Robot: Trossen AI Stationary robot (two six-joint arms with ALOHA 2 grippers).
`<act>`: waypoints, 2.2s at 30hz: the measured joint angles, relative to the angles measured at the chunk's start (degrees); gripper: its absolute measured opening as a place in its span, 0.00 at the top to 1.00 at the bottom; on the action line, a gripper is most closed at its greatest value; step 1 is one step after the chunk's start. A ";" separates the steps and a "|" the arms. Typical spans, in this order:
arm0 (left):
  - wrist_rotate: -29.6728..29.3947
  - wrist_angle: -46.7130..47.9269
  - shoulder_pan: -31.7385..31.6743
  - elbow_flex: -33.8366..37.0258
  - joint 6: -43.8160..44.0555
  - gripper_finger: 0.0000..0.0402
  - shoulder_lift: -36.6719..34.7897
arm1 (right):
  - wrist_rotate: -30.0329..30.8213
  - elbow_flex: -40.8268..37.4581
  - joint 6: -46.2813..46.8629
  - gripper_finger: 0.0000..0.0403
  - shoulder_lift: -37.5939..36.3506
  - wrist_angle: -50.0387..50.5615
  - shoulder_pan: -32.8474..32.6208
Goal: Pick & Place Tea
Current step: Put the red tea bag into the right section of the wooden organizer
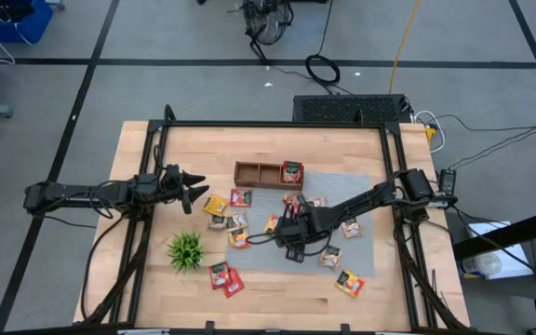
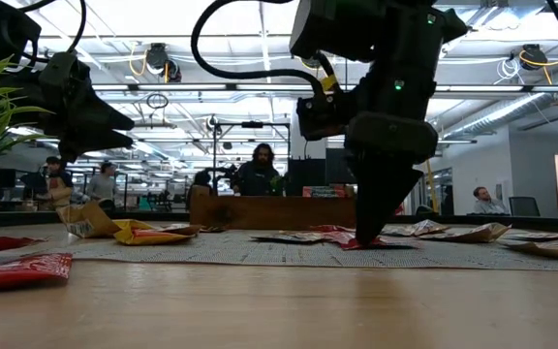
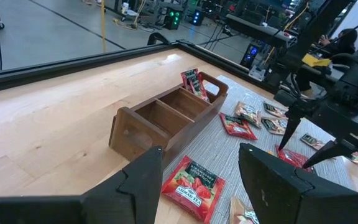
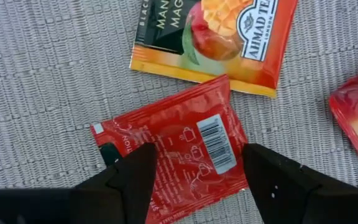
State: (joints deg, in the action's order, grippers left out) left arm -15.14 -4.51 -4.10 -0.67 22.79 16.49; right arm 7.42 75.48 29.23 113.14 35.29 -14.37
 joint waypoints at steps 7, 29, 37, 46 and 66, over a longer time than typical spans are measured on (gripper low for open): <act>-0.02 -0.02 0.00 0.00 0.00 0.47 0.00 | -1.68 0.01 -1.53 0.54 0.49 0.26 0.07; -0.02 0.00 0.00 0.00 0.00 0.47 0.00 | -0.38 -0.23 -6.36 1.00 -0.33 0.27 -0.04; -0.02 0.00 0.00 0.00 0.00 0.47 0.00 | -0.26 -0.41 -7.21 1.00 -6.78 3.01 -0.04; -0.02 0.00 0.00 0.00 0.00 0.47 0.00 | -0.07 -0.37 -7.76 1.00 -10.26 8.87 0.07; 0.00 -0.02 0.00 0.00 0.00 0.47 0.00 | 0.12 16.05 -10.91 1.00 -17.75 29.42 5.91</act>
State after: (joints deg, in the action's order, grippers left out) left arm -15.14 -4.54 -4.10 -0.67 22.79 16.49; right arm 7.54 91.53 18.32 95.39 64.71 -8.46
